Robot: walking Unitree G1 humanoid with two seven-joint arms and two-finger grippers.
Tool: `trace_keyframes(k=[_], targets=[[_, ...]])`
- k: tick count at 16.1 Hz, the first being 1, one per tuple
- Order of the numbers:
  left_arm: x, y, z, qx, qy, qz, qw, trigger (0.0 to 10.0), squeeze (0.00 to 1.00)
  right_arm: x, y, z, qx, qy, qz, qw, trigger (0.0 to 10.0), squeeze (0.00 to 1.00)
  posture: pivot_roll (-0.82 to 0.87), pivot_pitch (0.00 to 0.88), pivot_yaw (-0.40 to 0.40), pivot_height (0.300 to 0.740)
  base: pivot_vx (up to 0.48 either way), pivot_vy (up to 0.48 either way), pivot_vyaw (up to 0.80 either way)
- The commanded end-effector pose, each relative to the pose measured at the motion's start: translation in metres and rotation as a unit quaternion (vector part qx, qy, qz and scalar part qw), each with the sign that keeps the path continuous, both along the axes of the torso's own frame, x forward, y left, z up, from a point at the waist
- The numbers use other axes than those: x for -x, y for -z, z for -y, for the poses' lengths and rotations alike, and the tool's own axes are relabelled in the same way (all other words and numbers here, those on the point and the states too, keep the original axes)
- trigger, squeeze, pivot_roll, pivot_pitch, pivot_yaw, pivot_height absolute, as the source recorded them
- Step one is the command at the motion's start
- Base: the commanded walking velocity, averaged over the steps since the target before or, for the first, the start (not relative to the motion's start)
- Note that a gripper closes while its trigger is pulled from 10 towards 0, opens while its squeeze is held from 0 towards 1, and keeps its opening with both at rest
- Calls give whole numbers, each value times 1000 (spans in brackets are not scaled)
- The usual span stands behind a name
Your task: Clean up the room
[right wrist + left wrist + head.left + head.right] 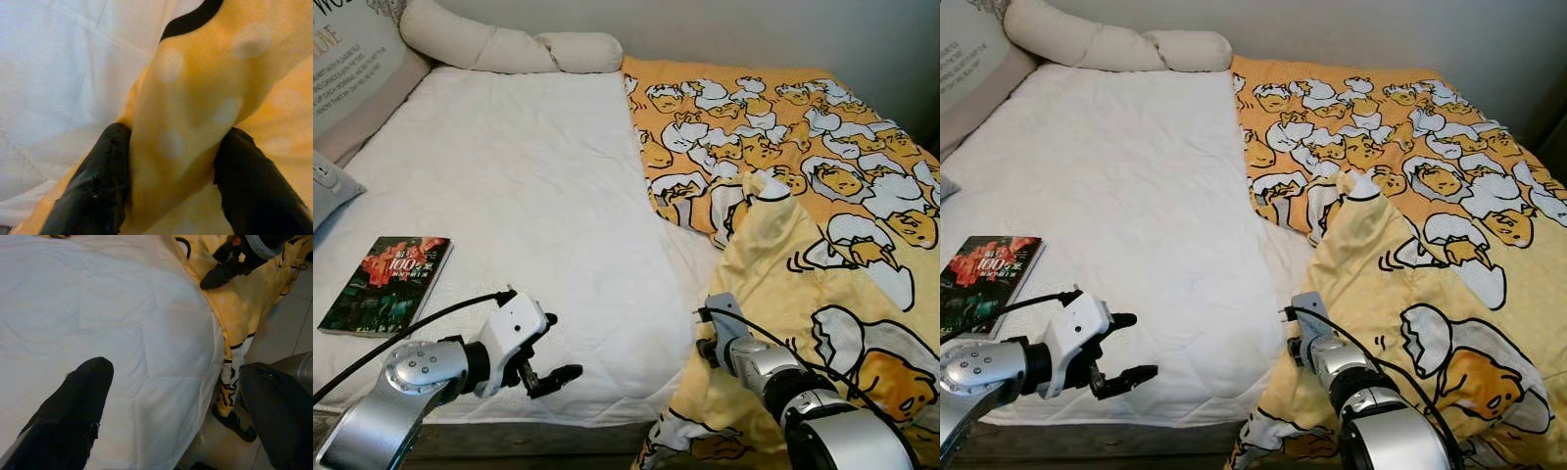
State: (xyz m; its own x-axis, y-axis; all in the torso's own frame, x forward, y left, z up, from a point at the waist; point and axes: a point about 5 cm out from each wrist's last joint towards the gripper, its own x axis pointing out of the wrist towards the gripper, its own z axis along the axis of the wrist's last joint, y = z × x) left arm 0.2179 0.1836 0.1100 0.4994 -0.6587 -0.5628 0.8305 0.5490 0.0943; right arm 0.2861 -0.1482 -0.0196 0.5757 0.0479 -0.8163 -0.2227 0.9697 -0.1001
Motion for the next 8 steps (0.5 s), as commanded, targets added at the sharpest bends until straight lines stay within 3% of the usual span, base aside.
trace_keyframes(k=[1,8], targets=[[-1,0,0,1,0,-5,1000,10000,478,-3,-3,3,-6,4,3,1000,0,0,155,0,-60,740,0,0,0],[-3,1,1,1,0,-8,1000,10000,478,2,1,5,-38,14,-7,999,0,0,153,0,-57,740,0,0,0]])
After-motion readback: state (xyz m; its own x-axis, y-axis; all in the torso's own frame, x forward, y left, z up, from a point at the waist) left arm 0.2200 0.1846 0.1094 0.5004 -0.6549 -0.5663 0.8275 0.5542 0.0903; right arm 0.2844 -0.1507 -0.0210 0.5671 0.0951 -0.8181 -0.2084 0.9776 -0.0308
